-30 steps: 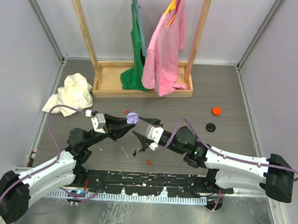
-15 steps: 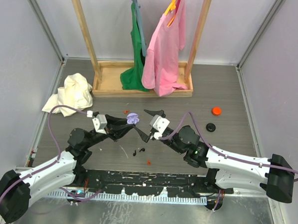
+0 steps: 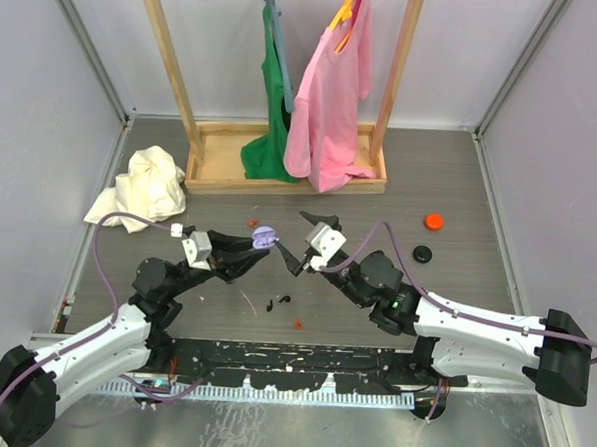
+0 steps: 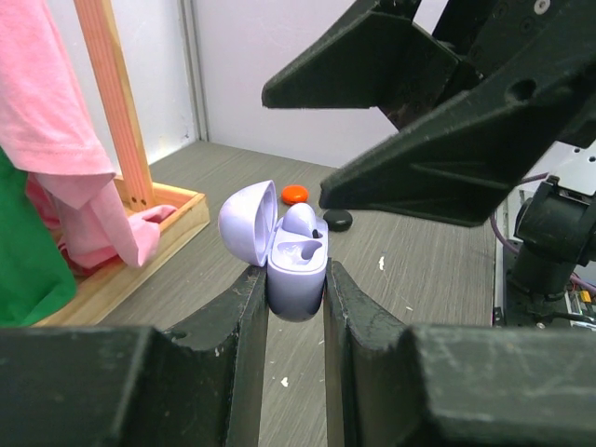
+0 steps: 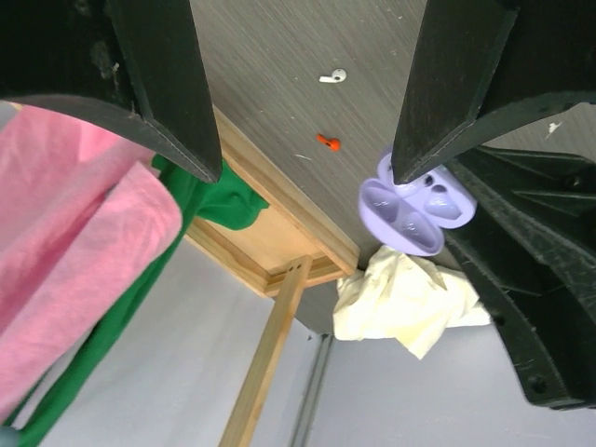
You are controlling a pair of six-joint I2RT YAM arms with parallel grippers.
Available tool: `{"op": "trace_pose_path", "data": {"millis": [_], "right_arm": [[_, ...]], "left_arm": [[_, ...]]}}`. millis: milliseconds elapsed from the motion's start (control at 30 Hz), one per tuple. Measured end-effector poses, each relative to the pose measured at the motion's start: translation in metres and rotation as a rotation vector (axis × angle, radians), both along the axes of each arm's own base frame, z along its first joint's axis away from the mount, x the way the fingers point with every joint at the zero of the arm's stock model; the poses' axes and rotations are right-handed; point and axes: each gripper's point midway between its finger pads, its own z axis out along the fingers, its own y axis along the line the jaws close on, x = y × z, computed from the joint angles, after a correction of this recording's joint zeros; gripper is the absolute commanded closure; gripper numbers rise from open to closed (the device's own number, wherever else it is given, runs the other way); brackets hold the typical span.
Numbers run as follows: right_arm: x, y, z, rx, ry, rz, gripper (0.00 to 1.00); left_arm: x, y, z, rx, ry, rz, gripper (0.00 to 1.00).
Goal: Insert the wireless bluetooth earbuds into the charging case
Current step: Place the earbud in the charging case, then adjust the charging case.
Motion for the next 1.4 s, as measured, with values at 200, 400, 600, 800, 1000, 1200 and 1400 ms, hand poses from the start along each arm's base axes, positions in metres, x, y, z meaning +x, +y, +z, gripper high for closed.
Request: {"op": "trace_pose_path", "data": {"millis": [200, 400, 600, 800, 1000, 1200, 1400], "right_arm": [[0.004, -0.013, 0.008, 0.013, -0.018, -0.054, 0.21], [0.007, -0.016, -0.007, -0.050, 0.005, -0.062, 0.21], [0.012, -0.025, -0.026, -0.118, 0.061, 0.034, 0.22], [0.010, -0.036, -0.017, -0.063, 0.105, 0.191, 0.26], [-0.013, -0.024, -0.022, -0.044, 0.146, 0.374, 0.31], [-0.027, -0.012, -0.033, -0.040, 0.194, 0.504, 0.36], [-0.037, -0.002, -0.035, -0.020, 0.215, 0.599, 0.45]], "left_arm": [[-0.004, -0.002, -0.001, 0.008, -0.007, -0.025, 1.00], [-0.007, -0.003, -0.001, 0.013, -0.011, -0.041, 1.00], [-0.009, -0.005, -0.005, 0.025, -0.006, -0.060, 1.00], [-0.013, -0.009, -0.011, 0.045, 0.003, -0.096, 1.00], [-0.017, -0.011, -0.012, 0.051, 0.006, -0.123, 1.00], [-0.020, -0.013, -0.010, 0.045, 0.014, -0.146, 1.00], [-0.024, -0.016, -0.003, 0.036, 0.005, -0.177, 1.00]]}}
